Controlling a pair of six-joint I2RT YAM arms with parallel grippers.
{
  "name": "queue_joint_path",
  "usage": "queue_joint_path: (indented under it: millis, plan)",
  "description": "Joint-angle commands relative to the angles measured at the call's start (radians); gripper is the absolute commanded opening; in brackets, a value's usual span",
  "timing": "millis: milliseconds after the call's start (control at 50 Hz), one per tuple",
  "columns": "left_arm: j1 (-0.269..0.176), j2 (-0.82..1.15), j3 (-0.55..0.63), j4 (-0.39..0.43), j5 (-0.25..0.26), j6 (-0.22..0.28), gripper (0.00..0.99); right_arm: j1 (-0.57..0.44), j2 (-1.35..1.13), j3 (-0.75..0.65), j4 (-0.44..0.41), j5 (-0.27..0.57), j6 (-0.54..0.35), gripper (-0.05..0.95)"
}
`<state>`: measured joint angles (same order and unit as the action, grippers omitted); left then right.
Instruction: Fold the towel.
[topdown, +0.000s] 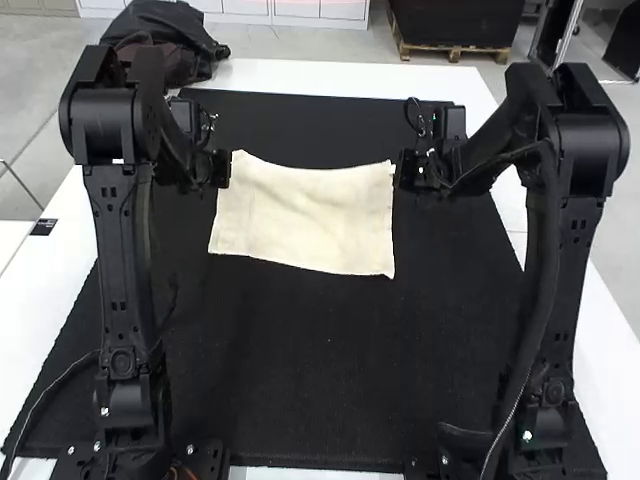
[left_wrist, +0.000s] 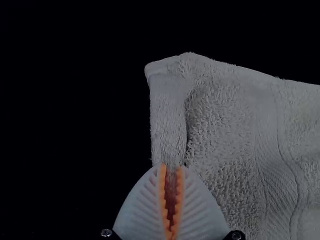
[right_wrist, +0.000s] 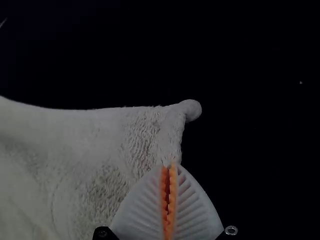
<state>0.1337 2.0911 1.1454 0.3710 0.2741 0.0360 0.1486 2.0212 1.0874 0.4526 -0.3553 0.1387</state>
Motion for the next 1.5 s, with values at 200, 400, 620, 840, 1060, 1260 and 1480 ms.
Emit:
queue_joint_path:
  millis: [200, 400, 620, 840, 1060, 1260, 1480]
  plan:
    - [0.014, -0.075, -0.038, -0.007, 0.024, -0.008, 0.021, -0.015, -0.081, -0.057, -0.029, -0.073, 0.038, -0.03]
    - [0.014, -0.118, -0.085, -0.015, 0.034, -0.008, 0.021, -0.017, -0.130, -0.096, -0.038, -0.090, 0.039, -0.03]
    - [0.014, -0.177, -0.131, -0.018, 0.051, -0.004, 0.021, -0.018, -0.180, -0.113, -0.045, -0.093, 0.041, -0.03]
    - [0.014, -0.227, -0.157, -0.020, 0.057, -0.002, 0.021, -0.018, -0.216, -0.124, -0.060, -0.102, 0.059, -0.03]
    - [0.015, -0.263, -0.188, -0.035, 0.062, 0.008, 0.021, -0.018, -0.254, -0.150, -0.080, -0.113, 0.061, -0.03]
    - [0.015, -0.293, -0.240, -0.029, 0.076, 0.013, 0.021, -0.024, -0.291, -0.192, -0.080, -0.113, 0.062, -0.03]
    - [0.052, -0.318, -0.280, -0.010, 0.076, 0.025, 0.021, -0.053, -0.315, -0.227, -0.081, -0.116, 0.062, -0.03]
